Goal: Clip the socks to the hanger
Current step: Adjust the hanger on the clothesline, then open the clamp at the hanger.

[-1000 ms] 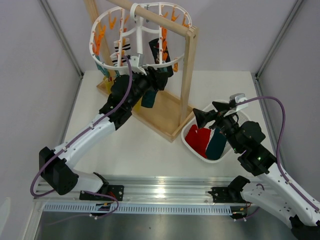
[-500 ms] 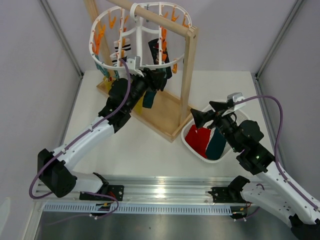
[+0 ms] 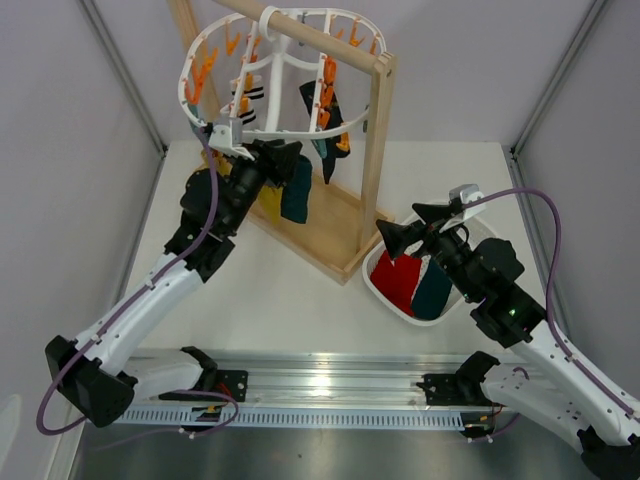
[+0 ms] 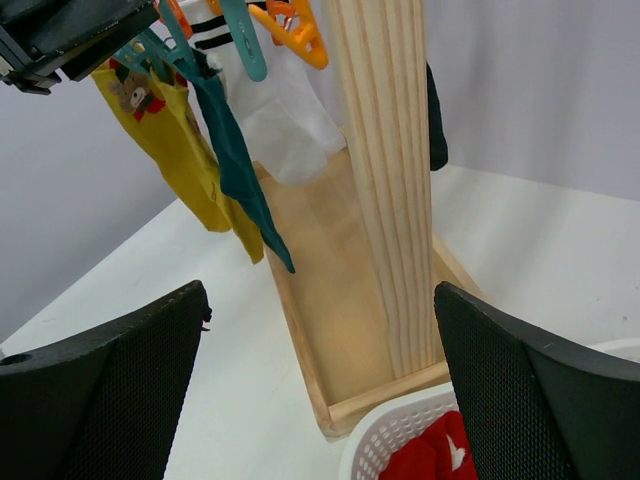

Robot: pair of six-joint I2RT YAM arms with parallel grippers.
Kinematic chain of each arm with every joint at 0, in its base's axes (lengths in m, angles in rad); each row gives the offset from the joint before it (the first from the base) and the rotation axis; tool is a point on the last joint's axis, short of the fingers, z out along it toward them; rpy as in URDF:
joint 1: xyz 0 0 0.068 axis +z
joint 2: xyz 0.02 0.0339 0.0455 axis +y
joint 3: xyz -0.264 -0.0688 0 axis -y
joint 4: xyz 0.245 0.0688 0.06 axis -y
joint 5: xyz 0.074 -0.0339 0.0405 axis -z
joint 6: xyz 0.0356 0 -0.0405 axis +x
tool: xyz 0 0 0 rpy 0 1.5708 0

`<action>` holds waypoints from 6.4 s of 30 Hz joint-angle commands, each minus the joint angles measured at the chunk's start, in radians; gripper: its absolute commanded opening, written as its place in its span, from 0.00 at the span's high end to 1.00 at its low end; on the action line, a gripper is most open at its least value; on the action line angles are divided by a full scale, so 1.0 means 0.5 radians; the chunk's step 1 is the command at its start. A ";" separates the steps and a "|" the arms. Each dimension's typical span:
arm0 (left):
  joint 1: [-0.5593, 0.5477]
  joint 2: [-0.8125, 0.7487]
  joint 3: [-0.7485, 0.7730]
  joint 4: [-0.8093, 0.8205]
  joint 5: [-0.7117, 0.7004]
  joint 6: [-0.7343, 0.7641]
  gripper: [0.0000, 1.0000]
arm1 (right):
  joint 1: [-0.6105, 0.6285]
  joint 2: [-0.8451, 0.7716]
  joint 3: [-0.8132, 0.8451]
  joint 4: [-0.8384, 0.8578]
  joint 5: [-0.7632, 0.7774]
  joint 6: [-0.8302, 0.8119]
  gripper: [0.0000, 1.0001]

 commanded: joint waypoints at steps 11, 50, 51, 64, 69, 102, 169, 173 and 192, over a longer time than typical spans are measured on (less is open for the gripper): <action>0.231 -0.141 -0.053 -0.137 -0.071 0.020 0.45 | 0.003 -0.003 0.047 0.050 -0.067 0.061 0.03; 0.379 -0.396 0.082 -0.628 0.863 -0.057 0.17 | 0.059 0.039 0.050 0.035 -0.064 0.055 0.03; 0.375 -0.392 0.082 -0.616 0.907 -0.060 0.17 | 0.062 0.043 0.050 0.038 -0.064 0.058 0.03; 0.219 -0.224 0.134 -0.444 0.798 -0.180 0.16 | 0.089 0.089 0.062 0.066 -0.058 0.024 0.03; 0.210 -0.236 0.140 -0.520 0.472 -0.247 0.16 | 0.092 0.119 0.102 0.057 -0.092 -0.037 0.03; 0.915 -0.113 0.281 -0.910 0.125 -0.379 0.17 | 0.227 0.901 0.841 0.084 -0.261 -0.500 0.07; 1.032 -0.138 0.291 -0.904 0.352 -0.450 0.17 | 0.068 1.702 1.090 1.094 -0.641 -0.227 0.51; 1.035 -0.138 0.282 -0.907 0.364 -0.459 0.17 | 0.071 1.699 1.096 1.091 -0.662 -0.224 0.64; 1.029 -0.297 0.493 -1.189 1.042 -0.578 0.13 | 0.105 1.739 1.173 1.038 -0.779 -0.206 0.98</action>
